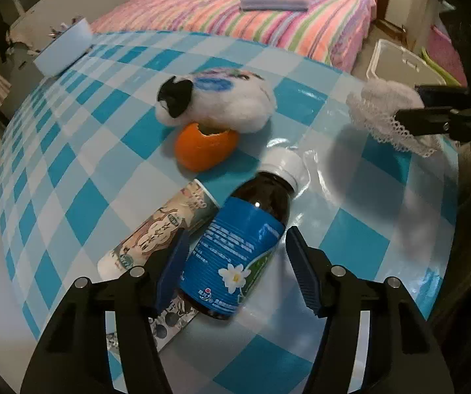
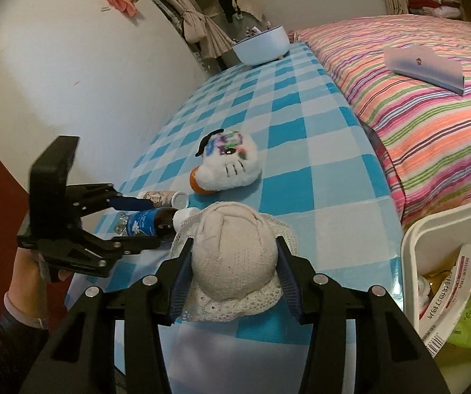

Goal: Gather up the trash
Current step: 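Grasp the white lace cap with the right tool while the left tool approaches the brown bottle, then close the left tool on the brown medicine bottle, then carry the bottle in the left tool and cap in the right tool over the bin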

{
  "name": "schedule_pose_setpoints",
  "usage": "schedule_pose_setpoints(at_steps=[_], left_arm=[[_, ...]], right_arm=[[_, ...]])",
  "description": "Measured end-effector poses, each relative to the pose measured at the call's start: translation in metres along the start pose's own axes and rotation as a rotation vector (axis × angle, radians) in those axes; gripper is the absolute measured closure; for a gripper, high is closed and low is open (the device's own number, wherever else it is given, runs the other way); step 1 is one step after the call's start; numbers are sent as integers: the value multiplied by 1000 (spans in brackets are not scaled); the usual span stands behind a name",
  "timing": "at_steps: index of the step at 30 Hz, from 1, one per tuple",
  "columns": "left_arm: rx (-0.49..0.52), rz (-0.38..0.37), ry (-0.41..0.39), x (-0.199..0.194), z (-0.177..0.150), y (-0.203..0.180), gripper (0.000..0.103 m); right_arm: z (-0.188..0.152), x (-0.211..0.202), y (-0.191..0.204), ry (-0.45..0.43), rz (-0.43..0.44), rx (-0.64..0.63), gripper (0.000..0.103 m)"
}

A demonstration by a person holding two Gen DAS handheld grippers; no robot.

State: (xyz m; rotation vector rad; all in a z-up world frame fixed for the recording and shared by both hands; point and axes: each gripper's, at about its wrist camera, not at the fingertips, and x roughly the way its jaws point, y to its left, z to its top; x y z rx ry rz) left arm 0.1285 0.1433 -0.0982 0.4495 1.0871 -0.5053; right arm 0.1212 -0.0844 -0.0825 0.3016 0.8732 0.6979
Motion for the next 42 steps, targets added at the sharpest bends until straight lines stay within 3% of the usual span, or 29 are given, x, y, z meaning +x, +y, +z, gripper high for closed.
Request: schedule_pose_setpoints(at_steps=[5, 7, 14, 20, 27, 37, 42], left_arm=[[50, 9, 60, 11, 4, -12, 50], [58, 3, 62, 12, 5, -16, 60], [-54, -14, 38, 14, 10, -5, 61], [-145, 57, -23, 11, 11, -10, 61], [-246, 81, -90, 2, 5, -20, 61], [-344, 120, -270, -39, 12, -46, 61], [-354, 141, -304, -36, 19, -63, 61]], right_arm=[[-1, -3, 4, -9, 9, -6, 57], [-1, -4, 4, -12, 13, -4, 57], [-1, -10, 4, -31, 12, -3, 57], [-2, -16, 2, -51, 14, -2, 57], [-1, -24, 0, -68, 9, -5, 57], [1, -39, -6, -125, -20, -22, 57], [1, -45, -13, -142, -60, -32, 57]])
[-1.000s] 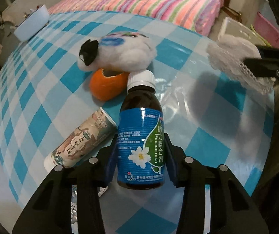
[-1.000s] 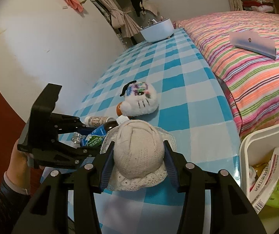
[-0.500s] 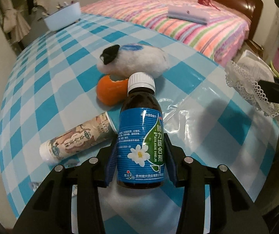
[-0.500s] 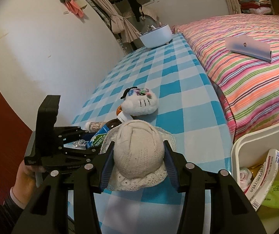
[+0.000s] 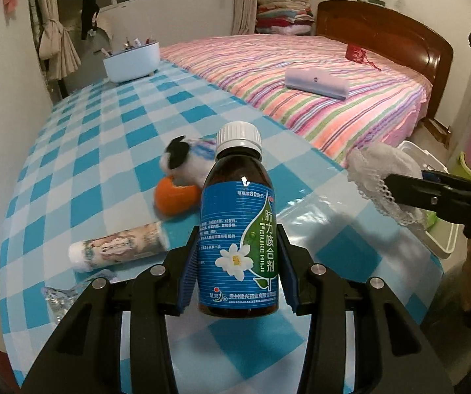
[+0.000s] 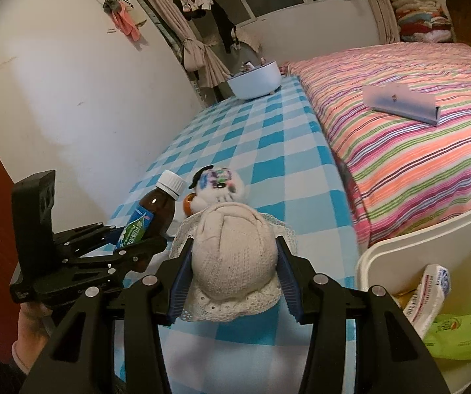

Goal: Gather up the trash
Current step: 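Carry the bottle in the left tool and cap in the right tool over the bin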

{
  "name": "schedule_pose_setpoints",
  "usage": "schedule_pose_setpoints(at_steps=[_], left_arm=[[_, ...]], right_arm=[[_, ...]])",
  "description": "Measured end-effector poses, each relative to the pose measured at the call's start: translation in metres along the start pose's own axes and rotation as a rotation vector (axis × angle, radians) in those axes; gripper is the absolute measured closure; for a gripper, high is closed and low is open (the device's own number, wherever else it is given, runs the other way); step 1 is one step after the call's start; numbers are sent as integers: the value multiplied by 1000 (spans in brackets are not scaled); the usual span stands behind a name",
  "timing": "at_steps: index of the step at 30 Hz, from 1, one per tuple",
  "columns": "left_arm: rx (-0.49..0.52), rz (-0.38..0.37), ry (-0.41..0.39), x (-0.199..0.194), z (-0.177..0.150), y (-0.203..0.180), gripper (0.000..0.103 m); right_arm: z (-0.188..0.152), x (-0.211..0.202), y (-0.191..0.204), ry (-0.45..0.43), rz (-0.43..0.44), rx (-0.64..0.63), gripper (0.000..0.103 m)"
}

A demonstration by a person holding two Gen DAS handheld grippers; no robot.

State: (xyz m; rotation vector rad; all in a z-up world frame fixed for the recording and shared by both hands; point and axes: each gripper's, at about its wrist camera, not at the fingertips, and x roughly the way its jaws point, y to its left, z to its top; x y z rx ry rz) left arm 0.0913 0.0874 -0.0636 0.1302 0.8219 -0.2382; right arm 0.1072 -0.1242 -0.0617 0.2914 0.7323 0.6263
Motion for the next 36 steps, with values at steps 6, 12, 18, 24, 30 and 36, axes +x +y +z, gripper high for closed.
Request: schedule_pose_setpoints(at_steps=[6, 12, 18, 24, 30, 36], left_arm=[[18, -25, -18, 3, 9, -26, 61], [54, -79, -30, 5, 21, -57, 61], [96, -127, -45, 3, 32, -88, 61], [136, -167, -38, 7, 36, -119, 61], [169, -206, -33, 10, 40, -146, 61], [196, -225, -31, 13, 43, -166, 61]], right_arm=[[1, -11, -15, -29, -47, 12, 57], [1, -31, -32, -70, -112, 21, 57], [-2, -50, -58, -95, -166, 63, 57], [-4, -71, -79, -130, -219, 105, 57], [-7, -88, -95, -156, -295, 128, 57], [-10, -103, -112, -176, -341, 175, 56]])
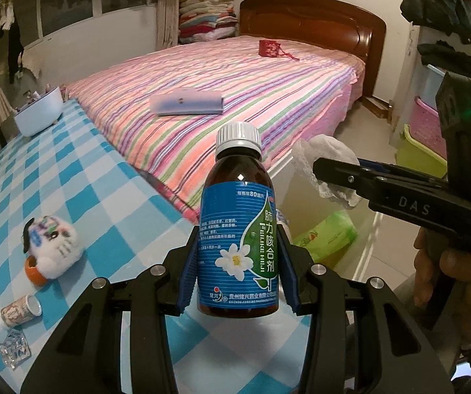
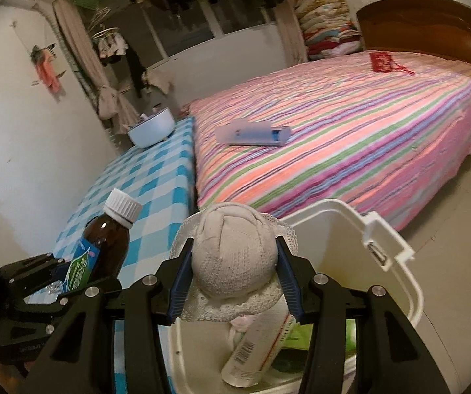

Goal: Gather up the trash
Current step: 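Carry the bottle in the left tool and cap in the right tool over the bin, then open the left tool to drop the bottle while the right tool releases the cap into the bin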

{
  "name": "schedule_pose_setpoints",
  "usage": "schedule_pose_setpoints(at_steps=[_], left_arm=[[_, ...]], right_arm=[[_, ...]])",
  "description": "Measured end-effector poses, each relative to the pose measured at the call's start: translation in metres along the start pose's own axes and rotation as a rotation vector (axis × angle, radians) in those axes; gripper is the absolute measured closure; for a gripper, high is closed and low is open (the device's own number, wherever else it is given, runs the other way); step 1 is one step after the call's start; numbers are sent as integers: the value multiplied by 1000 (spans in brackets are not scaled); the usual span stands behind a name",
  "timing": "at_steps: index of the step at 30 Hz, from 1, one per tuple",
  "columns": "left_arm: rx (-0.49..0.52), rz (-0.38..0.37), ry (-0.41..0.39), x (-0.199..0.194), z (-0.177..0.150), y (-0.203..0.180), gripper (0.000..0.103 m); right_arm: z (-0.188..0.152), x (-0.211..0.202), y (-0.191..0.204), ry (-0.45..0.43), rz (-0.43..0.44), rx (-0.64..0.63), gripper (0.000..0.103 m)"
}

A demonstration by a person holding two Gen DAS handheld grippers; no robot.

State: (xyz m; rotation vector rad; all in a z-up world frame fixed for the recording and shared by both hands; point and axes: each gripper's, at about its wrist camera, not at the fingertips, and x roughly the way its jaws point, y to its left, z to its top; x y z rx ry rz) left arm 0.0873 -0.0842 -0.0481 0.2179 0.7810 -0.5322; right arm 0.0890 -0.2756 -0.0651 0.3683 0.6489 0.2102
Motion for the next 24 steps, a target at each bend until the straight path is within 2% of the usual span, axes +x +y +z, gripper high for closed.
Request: schedule_pose_setpoints(at_steps=[7, 12, 13, 24], left_arm=[[17, -20, 5, 9, 5, -13, 61], [25, -25, 12, 15, 6, -17, 61], [23, -28, 14, 16, 6, -17, 61], [36, -43, 39, 35, 10, -31, 61]], right_arm=[[0, -6, -17, -9, -24, 39, 54], [2, -13, -26, -42, -26, 83, 37], [3, -15, -29, -50, -26, 94, 36], [7, -37, -44, -161, -20, 166, 35]])
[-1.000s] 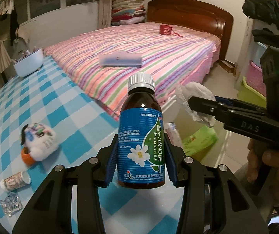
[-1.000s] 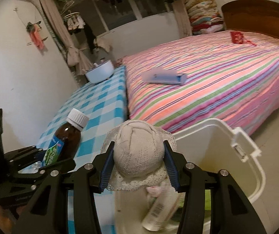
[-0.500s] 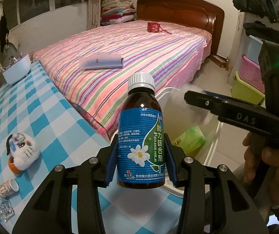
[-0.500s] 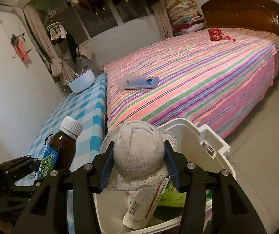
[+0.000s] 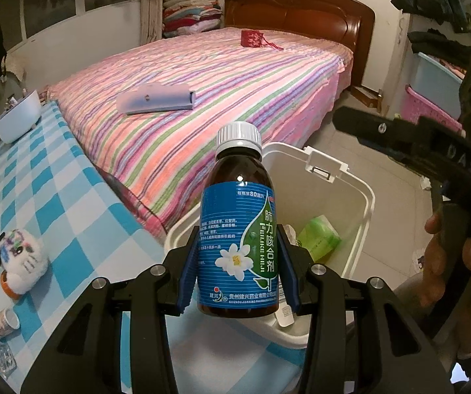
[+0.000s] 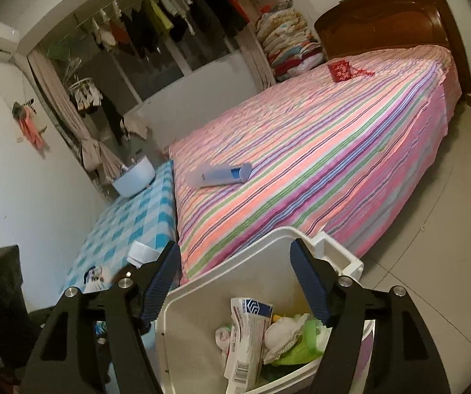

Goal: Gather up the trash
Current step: 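Open the left tool to drop the bottle while the right tool releases the cap into the bin, then move both tools back to the table toward the blister pack and white toy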

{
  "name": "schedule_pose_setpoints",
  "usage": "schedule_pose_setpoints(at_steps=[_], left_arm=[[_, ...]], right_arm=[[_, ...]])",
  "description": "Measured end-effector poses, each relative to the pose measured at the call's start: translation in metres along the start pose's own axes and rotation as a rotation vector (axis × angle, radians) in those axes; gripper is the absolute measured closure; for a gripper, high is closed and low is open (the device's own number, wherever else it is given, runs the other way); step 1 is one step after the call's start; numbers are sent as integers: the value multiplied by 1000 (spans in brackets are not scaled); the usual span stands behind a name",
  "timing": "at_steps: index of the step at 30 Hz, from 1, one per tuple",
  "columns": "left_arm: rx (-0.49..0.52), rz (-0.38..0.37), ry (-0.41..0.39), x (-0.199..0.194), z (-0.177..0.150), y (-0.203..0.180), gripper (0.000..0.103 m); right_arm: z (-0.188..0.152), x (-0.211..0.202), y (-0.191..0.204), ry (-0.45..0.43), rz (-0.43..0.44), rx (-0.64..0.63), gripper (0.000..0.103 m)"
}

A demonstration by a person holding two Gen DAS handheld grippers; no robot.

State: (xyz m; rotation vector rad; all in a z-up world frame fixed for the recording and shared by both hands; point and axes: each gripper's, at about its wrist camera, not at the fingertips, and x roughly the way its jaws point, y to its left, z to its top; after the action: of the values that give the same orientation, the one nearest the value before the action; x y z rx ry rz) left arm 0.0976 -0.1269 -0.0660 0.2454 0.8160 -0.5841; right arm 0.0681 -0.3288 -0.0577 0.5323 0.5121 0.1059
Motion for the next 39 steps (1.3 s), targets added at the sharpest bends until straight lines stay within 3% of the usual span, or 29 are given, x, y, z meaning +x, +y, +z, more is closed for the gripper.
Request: schedule_pose_setpoints(at_steps=[14, 16, 18, 23, 30, 39], left_arm=[[82, 1, 42, 27, 4, -35, 59], [93, 8, 35, 27, 5, -38, 53], [91, 19, 20, 25, 6, -39, 30], [77, 60, -28, 15, 10, -34, 14], [26, 132, -76, -4, 7, -10, 14], [-114, 180, -87, -26, -13, 48, 14]], right_arm=[[8, -13, -13, -64, 6, 45, 35], [8, -13, -13, -64, 9, 49, 35], [7, -13, -11, -63, 12, 47, 35], [7, -13, -11, -65, 14, 45, 35], [6, -7, -4, -55, 32, 44, 35], [-4, 16, 32, 2, 81, -20, 35]])
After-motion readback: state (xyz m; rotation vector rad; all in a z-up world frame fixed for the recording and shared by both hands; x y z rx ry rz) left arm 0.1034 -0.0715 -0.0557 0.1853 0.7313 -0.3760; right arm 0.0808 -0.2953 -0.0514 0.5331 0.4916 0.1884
